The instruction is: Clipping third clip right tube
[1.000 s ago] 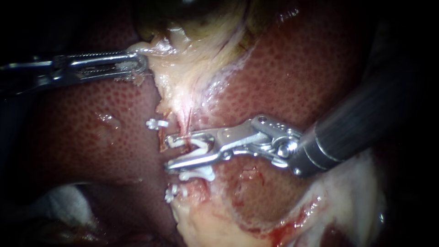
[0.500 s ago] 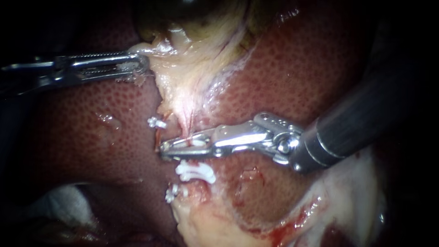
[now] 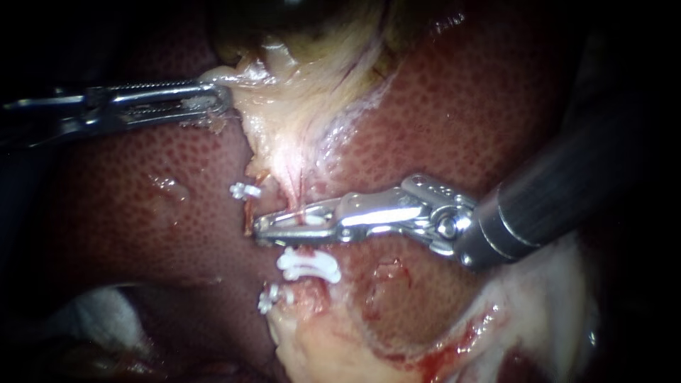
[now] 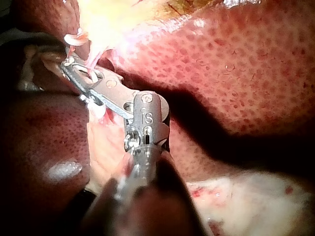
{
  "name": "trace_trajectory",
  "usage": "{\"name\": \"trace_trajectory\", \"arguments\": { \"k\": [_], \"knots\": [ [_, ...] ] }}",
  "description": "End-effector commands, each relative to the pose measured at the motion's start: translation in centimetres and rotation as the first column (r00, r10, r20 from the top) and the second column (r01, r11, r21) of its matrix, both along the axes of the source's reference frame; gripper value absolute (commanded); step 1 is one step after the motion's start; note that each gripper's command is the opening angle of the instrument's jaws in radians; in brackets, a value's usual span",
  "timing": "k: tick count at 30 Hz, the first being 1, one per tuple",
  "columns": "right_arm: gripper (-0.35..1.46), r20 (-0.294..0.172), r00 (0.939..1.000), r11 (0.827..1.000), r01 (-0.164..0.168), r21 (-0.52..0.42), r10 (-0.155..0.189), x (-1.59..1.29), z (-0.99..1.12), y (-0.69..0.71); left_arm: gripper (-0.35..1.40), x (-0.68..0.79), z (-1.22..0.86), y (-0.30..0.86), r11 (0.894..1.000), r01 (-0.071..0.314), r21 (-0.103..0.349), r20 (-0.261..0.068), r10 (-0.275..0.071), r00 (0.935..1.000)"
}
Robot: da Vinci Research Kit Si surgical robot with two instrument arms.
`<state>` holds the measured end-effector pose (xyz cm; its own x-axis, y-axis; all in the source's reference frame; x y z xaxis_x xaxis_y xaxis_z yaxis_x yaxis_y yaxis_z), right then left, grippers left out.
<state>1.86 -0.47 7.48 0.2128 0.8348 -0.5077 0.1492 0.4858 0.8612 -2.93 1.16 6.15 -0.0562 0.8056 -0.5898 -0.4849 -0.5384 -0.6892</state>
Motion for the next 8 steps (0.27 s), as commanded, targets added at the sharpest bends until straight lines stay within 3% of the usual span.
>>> {"name": "trace_trajectory", "arguments": {
  "k": [1,8],
  "knots": [
    [-0.35,-0.001,1.0,1.0,0.001,-0.001,-0.001,0.0,0.0,0.0,-0.35,-0.01,0.0,0.0,1.0,0.001,0.0,-0.001,-0.001,1.0],
    [-0.35,-0.001,1.0,1.0,0.002,-0.001,-0.002,-0.01,0.0,-0.02,-0.35,-0.01,0.0,0.0,1.0,0.001,0.0,-0.001,-0.001,1.0]
  ]
}}
